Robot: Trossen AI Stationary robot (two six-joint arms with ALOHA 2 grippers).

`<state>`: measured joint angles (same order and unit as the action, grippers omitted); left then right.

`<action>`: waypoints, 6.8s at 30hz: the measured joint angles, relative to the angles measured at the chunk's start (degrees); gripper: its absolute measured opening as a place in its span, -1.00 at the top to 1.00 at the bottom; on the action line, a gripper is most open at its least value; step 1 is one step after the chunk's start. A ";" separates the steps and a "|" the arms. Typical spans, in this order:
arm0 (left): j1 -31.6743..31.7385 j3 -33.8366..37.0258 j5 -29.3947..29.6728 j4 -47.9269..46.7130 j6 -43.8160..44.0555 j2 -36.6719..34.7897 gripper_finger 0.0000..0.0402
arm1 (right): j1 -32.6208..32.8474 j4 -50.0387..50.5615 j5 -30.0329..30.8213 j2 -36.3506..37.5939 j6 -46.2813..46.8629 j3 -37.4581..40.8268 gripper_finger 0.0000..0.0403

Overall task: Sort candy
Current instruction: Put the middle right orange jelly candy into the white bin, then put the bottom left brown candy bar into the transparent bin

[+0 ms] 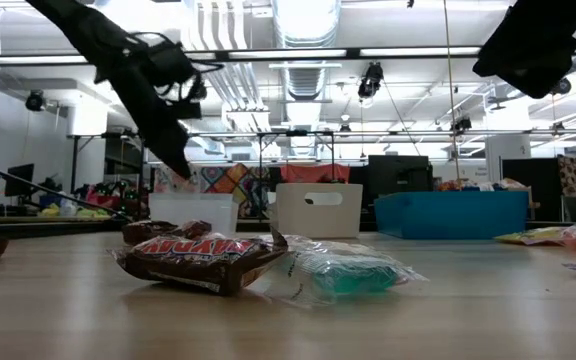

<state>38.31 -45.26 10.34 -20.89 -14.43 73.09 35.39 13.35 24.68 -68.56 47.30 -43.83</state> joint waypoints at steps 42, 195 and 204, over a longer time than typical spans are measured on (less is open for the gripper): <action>-43.13 11.29 -1.67 23.16 24.93 -20.80 0.40 | -12.88 54.51 -12.21 -0.12 45.10 -9.07 -0.02; -82.01 5.66 2.08 -4.62 57.44 7.73 -0.17 | -46.76 0.37 -2.57 -19.44 -26.75 -22.45 0.22; -81.99 4.96 2.10 -2.79 57.35 13.20 -0.15 | -41.10 1.60 -2.57 -14.27 -26.88 -22.43 0.22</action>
<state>-43.68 -40.29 12.43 -23.69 42.92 86.29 -5.70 14.95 22.11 -82.84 20.42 -66.26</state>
